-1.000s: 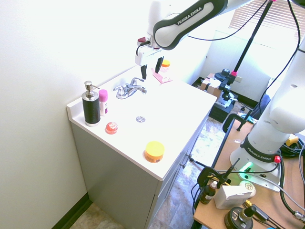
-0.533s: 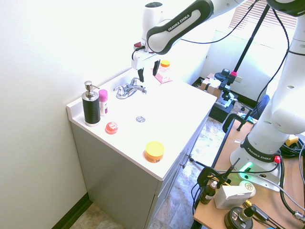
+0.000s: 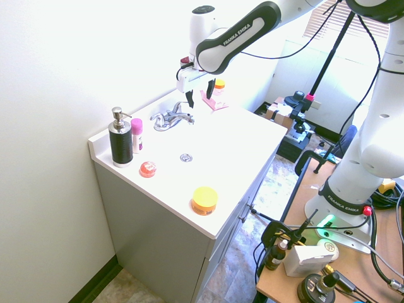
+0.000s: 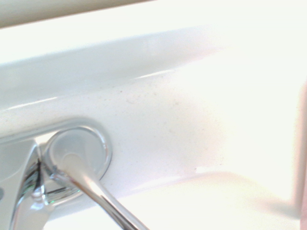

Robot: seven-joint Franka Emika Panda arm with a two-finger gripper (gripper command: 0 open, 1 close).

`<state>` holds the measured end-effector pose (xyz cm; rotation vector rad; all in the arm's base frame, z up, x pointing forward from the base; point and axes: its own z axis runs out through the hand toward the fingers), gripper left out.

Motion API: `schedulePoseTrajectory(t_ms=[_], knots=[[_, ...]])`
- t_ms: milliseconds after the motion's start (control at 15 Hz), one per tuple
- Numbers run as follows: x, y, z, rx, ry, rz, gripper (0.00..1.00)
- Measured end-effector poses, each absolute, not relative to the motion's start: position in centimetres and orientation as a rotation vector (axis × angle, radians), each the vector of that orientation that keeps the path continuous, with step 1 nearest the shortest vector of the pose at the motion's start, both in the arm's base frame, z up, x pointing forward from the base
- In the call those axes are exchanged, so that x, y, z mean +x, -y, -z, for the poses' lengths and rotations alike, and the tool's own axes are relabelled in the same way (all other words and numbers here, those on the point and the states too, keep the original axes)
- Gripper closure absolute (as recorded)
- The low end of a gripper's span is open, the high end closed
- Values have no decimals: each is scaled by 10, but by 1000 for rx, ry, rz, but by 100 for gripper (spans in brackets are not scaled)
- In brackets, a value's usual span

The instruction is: Turn off the cold water

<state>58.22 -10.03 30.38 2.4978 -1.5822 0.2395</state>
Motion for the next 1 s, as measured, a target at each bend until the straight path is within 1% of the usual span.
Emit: schedulePoseTrajectory(t_ms=[333, 600, 733, 1000], knots=[[611, 122, -308, 2451, 1614, -286, 0], [612, 113, -321, 2473, 1604, -254, 0], [593, 88, -336, 2548, 1573, -231, 0], [530, 41, -376, 2678, 1512, -178, 0]])
